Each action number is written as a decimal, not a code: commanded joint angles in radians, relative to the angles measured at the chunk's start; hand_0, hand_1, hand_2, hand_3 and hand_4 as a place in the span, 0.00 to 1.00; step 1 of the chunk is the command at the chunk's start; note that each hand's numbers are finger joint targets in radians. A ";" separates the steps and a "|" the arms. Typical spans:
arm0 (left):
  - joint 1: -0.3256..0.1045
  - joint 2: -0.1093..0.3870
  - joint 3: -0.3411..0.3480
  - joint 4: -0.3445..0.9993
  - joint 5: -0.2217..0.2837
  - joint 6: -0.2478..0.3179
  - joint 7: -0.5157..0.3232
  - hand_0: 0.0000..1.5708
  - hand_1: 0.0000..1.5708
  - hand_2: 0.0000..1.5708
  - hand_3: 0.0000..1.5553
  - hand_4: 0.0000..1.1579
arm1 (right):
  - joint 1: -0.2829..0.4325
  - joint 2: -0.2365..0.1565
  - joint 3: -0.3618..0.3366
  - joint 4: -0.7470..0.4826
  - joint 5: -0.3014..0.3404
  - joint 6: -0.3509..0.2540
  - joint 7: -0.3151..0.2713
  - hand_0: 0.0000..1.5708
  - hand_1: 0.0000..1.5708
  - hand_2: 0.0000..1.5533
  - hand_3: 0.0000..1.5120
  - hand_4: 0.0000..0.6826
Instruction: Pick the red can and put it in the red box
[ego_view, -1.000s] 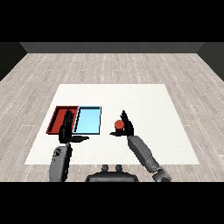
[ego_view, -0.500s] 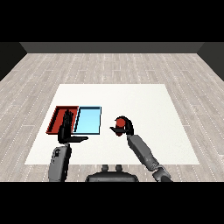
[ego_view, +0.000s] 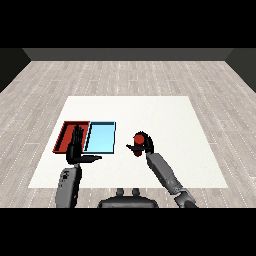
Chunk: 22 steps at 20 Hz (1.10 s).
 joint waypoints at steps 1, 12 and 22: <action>0.001 0.012 0.032 0.074 0.007 -0.013 -0.063 0.00 0.00 0.00 0.00 0.00 | 0.014 -0.002 -0.047 -0.013 0.047 0.056 0.018 1.00 1.00 0.96 0.94 0.85; -0.015 -0.001 -0.017 0.039 -0.026 -0.004 -0.035 0.00 0.00 0.00 0.00 0.00 | 0.117 -0.106 -0.027 -0.389 0.107 0.017 0.112 1.00 1.00 0.95 0.93 0.88; -0.062 -0.050 -0.189 0.007 -0.023 -0.024 0.086 0.00 0.00 0.00 0.00 0.00 | 0.145 -0.122 -0.041 -0.676 0.182 -0.060 0.185 0.99 0.99 0.94 0.93 0.89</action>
